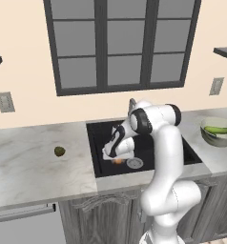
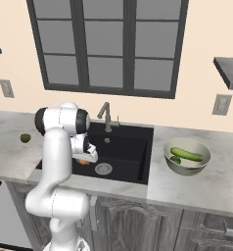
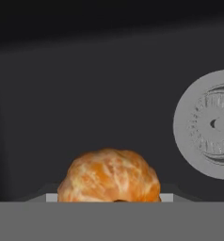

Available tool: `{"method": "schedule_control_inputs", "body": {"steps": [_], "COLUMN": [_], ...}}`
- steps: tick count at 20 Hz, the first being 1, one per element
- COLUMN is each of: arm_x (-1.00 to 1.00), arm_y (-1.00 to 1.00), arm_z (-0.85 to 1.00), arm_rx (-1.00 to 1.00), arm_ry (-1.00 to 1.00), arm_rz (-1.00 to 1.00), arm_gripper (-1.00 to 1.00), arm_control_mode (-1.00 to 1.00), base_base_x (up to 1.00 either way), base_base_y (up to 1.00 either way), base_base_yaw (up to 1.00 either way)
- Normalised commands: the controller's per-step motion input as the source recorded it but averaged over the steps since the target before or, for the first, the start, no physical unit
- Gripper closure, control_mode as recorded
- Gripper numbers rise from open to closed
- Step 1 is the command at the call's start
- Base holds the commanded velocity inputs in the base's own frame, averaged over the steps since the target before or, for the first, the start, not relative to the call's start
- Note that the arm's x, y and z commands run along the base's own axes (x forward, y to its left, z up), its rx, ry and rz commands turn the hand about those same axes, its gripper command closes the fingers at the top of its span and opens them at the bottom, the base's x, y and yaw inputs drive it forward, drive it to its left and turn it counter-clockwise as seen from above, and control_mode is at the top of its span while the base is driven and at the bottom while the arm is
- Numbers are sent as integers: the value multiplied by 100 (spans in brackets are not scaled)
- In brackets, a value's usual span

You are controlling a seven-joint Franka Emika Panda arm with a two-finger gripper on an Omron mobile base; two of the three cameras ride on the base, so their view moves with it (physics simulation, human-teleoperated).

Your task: There is a mixed pile of frozen fruits and vegetables on the counter. Locate all the frozen vegetables and place the items in a bowl on the counter. Take all the frozen fruits and defrost them in a running sink.

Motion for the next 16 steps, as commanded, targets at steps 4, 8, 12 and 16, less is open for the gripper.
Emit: {"method": "schedule_control_inputs", "body": {"steps": [4,8,12,16], "arm_x": [13,12,15,18], "arm_y": [-7,-6,0,0], "arm_z": [-32,-28,-22,-15], "arm_rx": [-1,-1,0,0], "arm_ry": [-5,-5,-6,-4], "arm_rz": [0,0,0,0], "arm_gripper": [100,100,100,100], "arm_control_mode": [-100,-100,-100,-100], "base_base_x": [0,0,0,0], "base_base_y": [0,0,0,0], "base_base_yaw": [0,0,0,0]}}
